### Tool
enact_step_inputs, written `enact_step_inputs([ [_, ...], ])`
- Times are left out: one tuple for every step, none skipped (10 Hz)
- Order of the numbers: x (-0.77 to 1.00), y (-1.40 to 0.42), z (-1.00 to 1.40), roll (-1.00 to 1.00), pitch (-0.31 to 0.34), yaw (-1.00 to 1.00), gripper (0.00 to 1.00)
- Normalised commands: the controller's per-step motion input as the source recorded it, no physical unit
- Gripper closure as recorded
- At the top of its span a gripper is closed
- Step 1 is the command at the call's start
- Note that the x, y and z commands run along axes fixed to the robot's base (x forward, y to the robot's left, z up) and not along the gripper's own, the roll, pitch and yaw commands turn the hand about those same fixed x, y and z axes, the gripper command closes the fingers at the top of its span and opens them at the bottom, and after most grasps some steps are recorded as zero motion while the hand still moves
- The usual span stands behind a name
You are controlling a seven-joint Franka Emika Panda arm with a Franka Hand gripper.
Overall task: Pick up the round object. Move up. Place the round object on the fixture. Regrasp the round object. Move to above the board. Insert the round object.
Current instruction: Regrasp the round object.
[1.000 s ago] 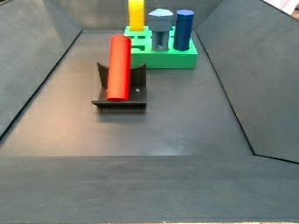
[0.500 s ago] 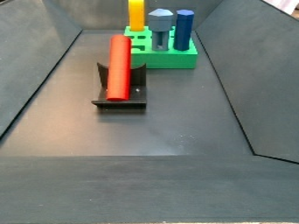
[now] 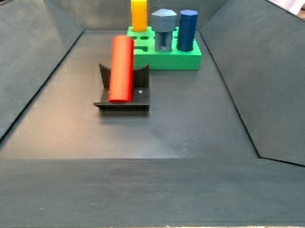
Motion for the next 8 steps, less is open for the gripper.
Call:
enact_step_inputs([
  [0.24,-0.05,-0.01,0.30,0.123,0.25,0.00],
  [0.24,-0.05,-0.01,0.21,0.077,0.25,0.00],
  [0.22,-0.06,-0.01,0.19,0.037,0.23,0.00],
  [0.22,-0.06,-0.02,0.18,0.022,0.21,0.00],
  [0.21,-0.06,-0.02,0.18,0.018,0.20,0.00],
  [0.22,-0.06,-0.02,0.18,0.017,0.16,0.00],
  [0.22,-0.06,-0.02,0.18,0.017,0.14,0.00],
  [0.21,-0.06,-0.02,0.18,0.020,0.12,0.00],
])
